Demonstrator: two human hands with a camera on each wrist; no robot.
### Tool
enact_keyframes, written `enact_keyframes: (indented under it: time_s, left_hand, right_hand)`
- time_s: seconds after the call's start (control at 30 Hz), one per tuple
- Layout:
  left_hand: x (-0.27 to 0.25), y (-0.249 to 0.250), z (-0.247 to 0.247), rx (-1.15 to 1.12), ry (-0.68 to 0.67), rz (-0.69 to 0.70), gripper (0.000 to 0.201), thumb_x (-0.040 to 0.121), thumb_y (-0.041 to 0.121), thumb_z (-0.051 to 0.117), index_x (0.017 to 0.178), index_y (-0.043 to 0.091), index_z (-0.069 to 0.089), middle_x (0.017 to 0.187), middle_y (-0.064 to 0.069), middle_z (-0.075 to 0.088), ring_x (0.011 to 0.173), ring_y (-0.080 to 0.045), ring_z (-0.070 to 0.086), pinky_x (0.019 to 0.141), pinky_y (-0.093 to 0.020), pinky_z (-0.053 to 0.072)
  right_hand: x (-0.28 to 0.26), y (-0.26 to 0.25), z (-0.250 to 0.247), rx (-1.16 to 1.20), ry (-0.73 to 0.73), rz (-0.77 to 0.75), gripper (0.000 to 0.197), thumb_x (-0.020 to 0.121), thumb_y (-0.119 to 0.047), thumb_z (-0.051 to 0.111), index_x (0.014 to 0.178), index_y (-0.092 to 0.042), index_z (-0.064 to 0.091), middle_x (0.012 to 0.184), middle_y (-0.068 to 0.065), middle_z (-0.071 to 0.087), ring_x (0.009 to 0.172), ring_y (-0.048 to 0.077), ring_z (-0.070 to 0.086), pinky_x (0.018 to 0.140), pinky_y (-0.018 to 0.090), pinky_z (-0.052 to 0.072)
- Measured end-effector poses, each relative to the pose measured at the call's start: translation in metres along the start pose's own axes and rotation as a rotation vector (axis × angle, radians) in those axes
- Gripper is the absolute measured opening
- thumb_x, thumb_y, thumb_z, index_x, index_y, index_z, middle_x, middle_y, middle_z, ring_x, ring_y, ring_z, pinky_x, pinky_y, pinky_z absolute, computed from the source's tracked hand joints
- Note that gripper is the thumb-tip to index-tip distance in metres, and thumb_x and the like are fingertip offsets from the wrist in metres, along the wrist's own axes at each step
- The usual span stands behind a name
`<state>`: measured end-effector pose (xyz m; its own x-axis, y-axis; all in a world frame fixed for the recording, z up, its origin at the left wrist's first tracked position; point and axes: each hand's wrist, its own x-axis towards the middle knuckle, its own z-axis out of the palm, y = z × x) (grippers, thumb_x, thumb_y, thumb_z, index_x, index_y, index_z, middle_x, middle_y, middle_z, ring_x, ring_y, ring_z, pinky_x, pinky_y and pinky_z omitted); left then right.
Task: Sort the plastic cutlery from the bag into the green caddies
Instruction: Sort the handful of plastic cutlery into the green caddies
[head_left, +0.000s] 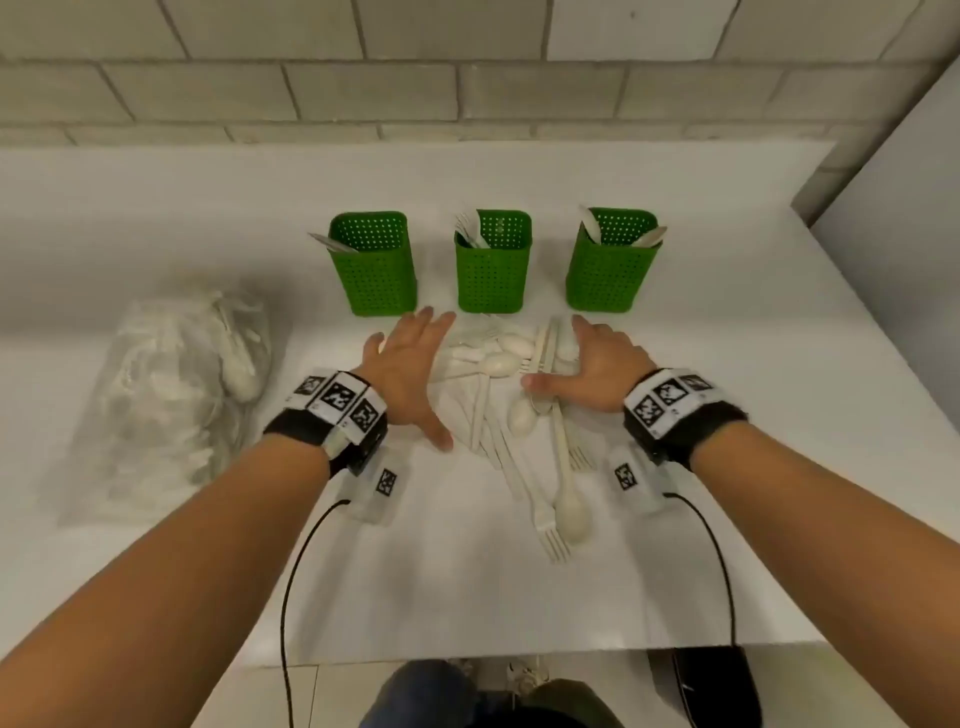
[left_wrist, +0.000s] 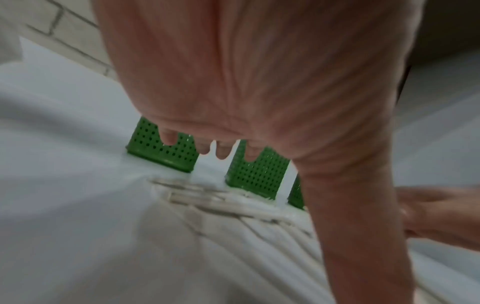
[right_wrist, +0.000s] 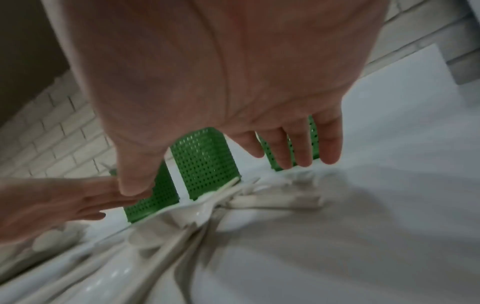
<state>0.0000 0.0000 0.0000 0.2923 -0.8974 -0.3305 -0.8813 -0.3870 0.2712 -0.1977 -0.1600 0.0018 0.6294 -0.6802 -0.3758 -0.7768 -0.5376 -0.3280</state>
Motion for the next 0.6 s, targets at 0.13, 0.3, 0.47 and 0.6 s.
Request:
enact_keyframes:
  time_s: [0.13,0.3,0.47,0.6]
  left_hand:
    - [0.014,-0.008,0.007,-0.039,-0.062,0.006,0.148,0.047,0.056,0.089,0.154,0.023,-0.009,0.163,-0.002,0.004,0.149,-0.019,0.004,0.119,-0.049,0.002]
    - [0.026,-0.008,0.008,-0.136,0.047,0.128,0.117,0.064,0.047,0.084,0.153,0.02,0.013,0.147,-0.001,0.039,0.134,-0.024,0.033,0.111,-0.041,0.024]
    - [0.031,-0.003,0.008,-0.124,0.037,0.199,0.075,0.075,0.028,0.075,0.141,0.019,0.042,0.128,-0.003,0.058,0.118,-0.025,0.049,0.099,-0.037,0.038]
    - [0.029,0.006,0.013,0.002,0.021,0.183,0.044,0.078,0.02,0.066,0.119,0.012,0.051,0.108,-0.008,0.062,0.099,-0.029,0.056,0.078,-0.034,0.038]
  right_hand:
    - [0.011,-0.025,0.019,-0.088,0.081,-0.029,0.095,0.07,-0.063,0.072,0.14,-0.011,0.034,0.134,0.013,0.04,0.124,0.033,0.04,0.1,0.045,0.041]
    - [0.011,-0.028,0.026,0.184,0.039,-0.166,0.071,0.078,-0.028,0.078,0.138,-0.012,0.044,0.122,0.01,0.048,0.118,0.027,0.047,0.099,0.033,0.04]
    - [-0.006,-0.025,0.011,0.172,0.02,-0.183,0.096,0.074,-0.049,0.077,0.149,-0.013,0.029,0.138,0.009,0.047,0.129,0.026,0.044,0.106,0.033,0.036]
    - [-0.036,-0.013,0.006,-0.167,-0.134,-0.087,0.132,0.056,-0.081,0.068,0.152,-0.012,0.01,0.152,0.009,0.026,0.137,0.028,0.029,0.112,0.044,0.032]
